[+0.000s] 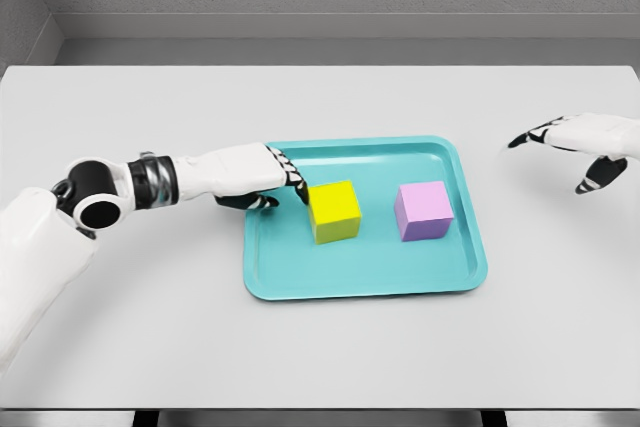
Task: Push two cubes
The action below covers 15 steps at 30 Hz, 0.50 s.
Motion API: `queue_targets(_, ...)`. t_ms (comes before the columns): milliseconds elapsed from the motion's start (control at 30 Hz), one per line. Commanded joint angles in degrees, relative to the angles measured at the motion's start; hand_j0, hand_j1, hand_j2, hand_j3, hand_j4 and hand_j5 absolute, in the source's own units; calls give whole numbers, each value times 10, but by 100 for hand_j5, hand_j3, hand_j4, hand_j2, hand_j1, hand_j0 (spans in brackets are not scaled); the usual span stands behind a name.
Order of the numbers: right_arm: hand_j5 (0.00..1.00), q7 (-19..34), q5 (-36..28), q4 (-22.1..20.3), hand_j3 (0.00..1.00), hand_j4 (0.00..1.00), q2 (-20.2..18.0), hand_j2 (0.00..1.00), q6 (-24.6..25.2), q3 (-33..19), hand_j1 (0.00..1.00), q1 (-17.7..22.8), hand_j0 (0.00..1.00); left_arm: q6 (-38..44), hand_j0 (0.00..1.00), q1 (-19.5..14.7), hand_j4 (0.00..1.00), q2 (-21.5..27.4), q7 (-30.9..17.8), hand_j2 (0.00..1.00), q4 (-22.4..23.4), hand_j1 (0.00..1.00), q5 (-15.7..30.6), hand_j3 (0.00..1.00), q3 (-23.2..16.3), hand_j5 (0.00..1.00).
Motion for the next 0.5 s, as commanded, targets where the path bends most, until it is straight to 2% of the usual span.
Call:
queue_targets(0,70,2,8,-1,70,70,-4,70,-4,0,70,0,70,1,61,-1,61,-5,0,61,5,61,3,61,0,61)
queue_targets(33,56,4,8,-1,56,56,-4,56,-7,0,56,0,56,1,61,-1,61,-5,0,61,7,61,3,61,0,61)
queue_targets(100,34,7,8,-3,34,34,-4,34,-7,0,34,0,34,1,61,-1,61,-8,0,61,8,61,3,61,0,61)
queue_targets(167,20,15,8,-5,20,20,-4,20,-8,0,20,-4,20,1,61,-1,61,-11,0,61,17,61,3,61,0,61)
queue_targets(367,13,18,9,-6,13,13,-4,13,-43,2,13,-6,13,1,61,-3,61,-2,0,61,17,61,4,61,1,61)
queue_targets(433,12,31,8,-1,12,12,-5,12,-90,1,12,-7,12,1,61,0,61,0,0,61,16,61,6,61,2,61)
queue_targets(467,12,31,7,1,12,12,-4,12,-98,1,12,-8,12,1,61,2,61,1,0,61,16,61,7,61,2,61)
